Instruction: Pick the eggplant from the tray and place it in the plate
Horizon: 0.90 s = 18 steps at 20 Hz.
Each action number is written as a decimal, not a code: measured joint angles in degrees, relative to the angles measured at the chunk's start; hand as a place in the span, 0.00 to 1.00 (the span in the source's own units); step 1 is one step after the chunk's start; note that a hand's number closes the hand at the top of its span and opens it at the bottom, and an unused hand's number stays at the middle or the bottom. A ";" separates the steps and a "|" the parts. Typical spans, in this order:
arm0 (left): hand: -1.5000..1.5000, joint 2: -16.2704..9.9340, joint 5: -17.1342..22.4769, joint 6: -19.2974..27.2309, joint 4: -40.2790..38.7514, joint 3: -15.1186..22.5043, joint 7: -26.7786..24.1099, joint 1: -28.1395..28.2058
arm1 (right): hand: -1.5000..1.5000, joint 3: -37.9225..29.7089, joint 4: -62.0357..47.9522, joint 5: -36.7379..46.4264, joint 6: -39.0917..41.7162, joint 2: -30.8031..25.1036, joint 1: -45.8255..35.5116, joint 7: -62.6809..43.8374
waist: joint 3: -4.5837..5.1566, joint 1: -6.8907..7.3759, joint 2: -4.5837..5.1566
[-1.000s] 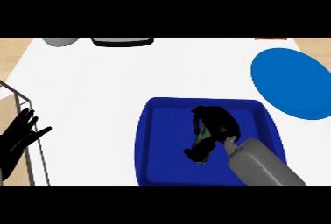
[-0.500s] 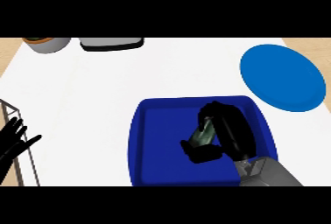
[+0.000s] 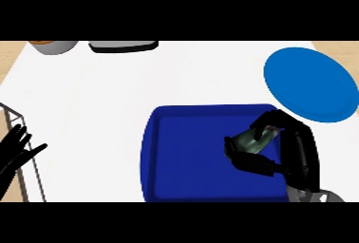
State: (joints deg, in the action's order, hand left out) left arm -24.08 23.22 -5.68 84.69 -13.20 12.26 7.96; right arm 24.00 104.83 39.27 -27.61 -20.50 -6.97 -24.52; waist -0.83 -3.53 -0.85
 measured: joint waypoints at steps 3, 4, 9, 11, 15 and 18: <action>0.50 0.10 -0.41 0.03 -0.24 0.44 0.27 -0.91 | 1.00 -4.38 0.16 -4.52 -2.46 -0.11 1.05 2.19 | -0.09 0.75 0.30; 0.50 0.12 -0.49 0.02 -0.25 0.51 0.34 -1.11 | 1.00 -6.03 -0.19 -6.22 -3.08 -0.48 1.30 3.40 | -0.09 0.92 0.38; 0.50 0.17 -0.91 -0.01 -0.80 1.24 0.66 -2.54 | 1.00 -13.59 -4.93 -11.89 -5.41 -2.84 1.37 9.87 | -0.11 2.10 0.61; 0.50 0.22 -1.09 0.00 -0.90 1.47 0.78 -3.00 | 1.00 -16.85 -8.27 -13.44 -6.74 -3.57 0.47 12.56 | -0.15 2.48 0.78; 0.50 0.30 -1.35 -0.12 -1.22 1.90 0.96 -3.90 | 1.00 -23.06 -15.64 -17.68 -7.50 -5.47 -2.46 17.82 | -0.18 3.24 0.99; 0.50 0.26 -1.46 -0.20 -1.43 2.41 1.17 -4.80 | 1.00 -26.76 -22.04 -20.61 -7.06 -6.76 -5.68 21.62 | -0.11 4.05 1.23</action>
State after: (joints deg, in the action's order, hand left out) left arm -23.82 21.76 -5.88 83.26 -10.79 13.43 3.16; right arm -2.76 82.80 18.66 -34.67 -27.25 -12.66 -2.90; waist -0.95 0.52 0.38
